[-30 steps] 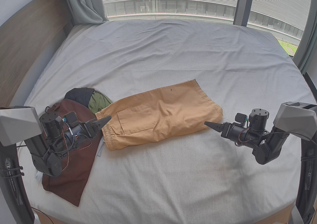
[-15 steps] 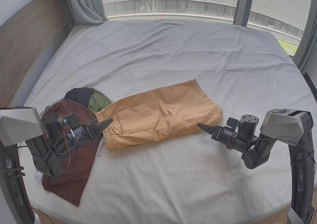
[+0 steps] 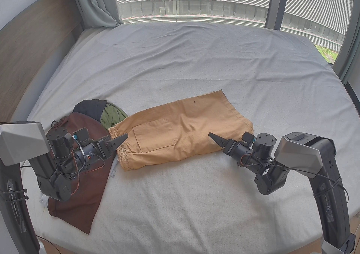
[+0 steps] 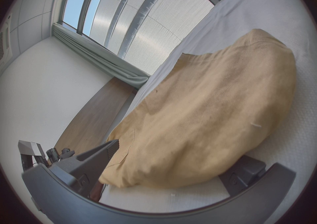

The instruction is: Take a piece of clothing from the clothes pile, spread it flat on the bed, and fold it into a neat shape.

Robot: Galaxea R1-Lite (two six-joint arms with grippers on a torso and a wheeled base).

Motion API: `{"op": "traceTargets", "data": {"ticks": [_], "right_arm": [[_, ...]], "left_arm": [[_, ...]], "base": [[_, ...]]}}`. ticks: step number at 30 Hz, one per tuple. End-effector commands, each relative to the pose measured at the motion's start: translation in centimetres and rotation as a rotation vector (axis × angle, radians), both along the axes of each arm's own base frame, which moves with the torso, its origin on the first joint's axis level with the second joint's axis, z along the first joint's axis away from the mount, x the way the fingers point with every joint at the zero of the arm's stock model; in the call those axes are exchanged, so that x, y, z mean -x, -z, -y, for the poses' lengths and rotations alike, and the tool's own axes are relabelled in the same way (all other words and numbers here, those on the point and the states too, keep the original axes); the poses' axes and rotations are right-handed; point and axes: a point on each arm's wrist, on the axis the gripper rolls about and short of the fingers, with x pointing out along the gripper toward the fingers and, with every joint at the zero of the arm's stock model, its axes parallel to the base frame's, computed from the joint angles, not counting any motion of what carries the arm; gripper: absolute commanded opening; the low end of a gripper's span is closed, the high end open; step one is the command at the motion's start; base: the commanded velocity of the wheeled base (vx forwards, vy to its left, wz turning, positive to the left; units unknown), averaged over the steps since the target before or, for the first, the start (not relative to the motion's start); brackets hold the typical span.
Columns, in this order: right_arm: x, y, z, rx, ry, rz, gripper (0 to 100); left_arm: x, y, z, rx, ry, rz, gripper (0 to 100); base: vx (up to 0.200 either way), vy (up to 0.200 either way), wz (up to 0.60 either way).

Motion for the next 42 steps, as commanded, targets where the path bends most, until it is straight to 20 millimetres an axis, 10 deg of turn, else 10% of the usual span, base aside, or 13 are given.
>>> {"op": "traceTargets", "data": {"ticks": [1,9,10,27,42], "right_arm": [[-0.7,1.9,-0.4,-0.004,0.024,0.005,100],[-0.6,2.0,-0.3,-0.007,0.027,-0.012,100],[-0.6,2.0,-0.3,-0.007,0.027,-0.012,0],[0.5,0.2,0.1,-0.004,0.029,-0.028,0],[6.1,-2.9,2.0,0.079,0.025,-0.114,0]], "left_arm": [[0.0,0.1,0.0,0.001,0.002,-0.002,100],[-0.1,0.4,0.0,0.000,0.001,-0.009,100],[-0.1,0.4,0.0,0.001,0.001,-0.009,100],[0.0,0.4,0.0,0.009,0.004,-0.019,100],[0.5,0.4,1.3,0.086,0.037,-0.077,100]], "base": [[0.000,0.000,0.00],[0.000,0.000,0.00],[0.000,0.000,0.00],[0.000,0.000,0.00],[0.000,0.000,0.00]]}}
